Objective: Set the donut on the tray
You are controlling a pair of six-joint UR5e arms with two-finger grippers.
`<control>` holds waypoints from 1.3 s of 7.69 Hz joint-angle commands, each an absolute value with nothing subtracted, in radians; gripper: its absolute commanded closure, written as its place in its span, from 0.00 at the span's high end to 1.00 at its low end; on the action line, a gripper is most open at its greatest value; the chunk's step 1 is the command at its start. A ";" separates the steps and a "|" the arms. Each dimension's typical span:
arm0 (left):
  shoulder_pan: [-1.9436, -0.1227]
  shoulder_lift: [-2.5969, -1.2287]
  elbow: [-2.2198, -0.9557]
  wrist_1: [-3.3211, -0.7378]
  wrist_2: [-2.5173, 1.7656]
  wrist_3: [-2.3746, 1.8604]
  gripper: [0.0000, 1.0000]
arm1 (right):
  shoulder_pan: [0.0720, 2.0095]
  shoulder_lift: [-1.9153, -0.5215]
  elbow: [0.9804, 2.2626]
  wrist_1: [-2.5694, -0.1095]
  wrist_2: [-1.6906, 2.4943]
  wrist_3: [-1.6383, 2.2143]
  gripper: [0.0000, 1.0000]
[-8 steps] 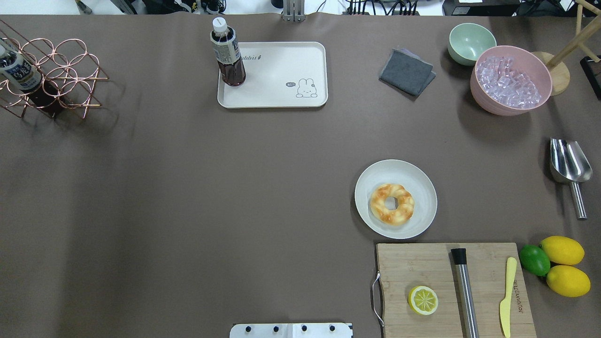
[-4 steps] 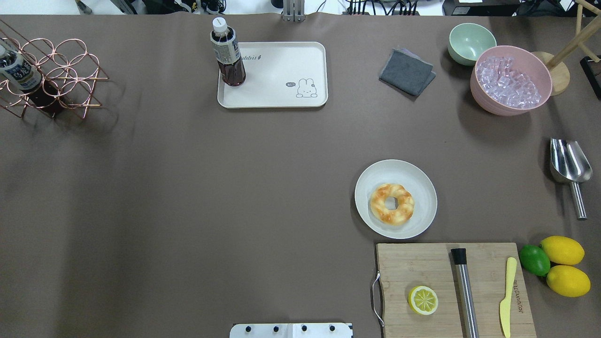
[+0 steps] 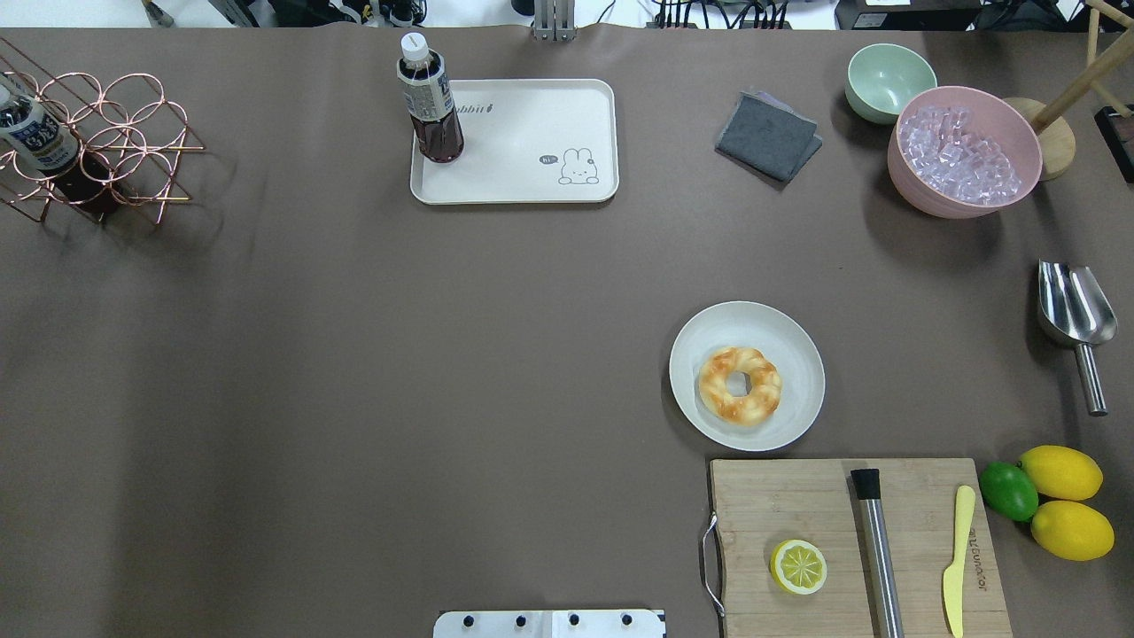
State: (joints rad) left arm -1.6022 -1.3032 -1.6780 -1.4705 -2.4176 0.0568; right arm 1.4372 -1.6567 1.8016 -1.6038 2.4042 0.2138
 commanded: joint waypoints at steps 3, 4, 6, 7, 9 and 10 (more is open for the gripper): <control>-1.601 -1.302 -1.672 -1.474 -2.418 0.057 0.98 | 1.111 -1.455 1.905 -1.586 2.372 0.752 1.00; -1.601 -1.304 -1.667 -1.474 -2.418 0.058 0.98 | 1.064 -1.459 1.902 -1.487 2.347 0.820 1.00; -1.601 -1.305 -1.667 -1.474 -2.418 0.055 0.98 | 0.897 -1.463 1.882 -1.285 2.210 1.100 1.00; -1.601 -1.305 -1.664 -1.474 -2.418 0.055 0.98 | 0.817 -1.457 1.872 -1.275 2.156 1.141 0.99; -1.600 -1.318 -1.649 -1.474 -2.418 0.055 0.98 | 0.735 -1.453 1.856 -1.273 2.109 1.143 0.95; -1.600 -1.318 -1.651 -1.474 -2.418 0.057 0.98 | 0.723 -1.453 1.842 -1.272 2.109 1.140 0.91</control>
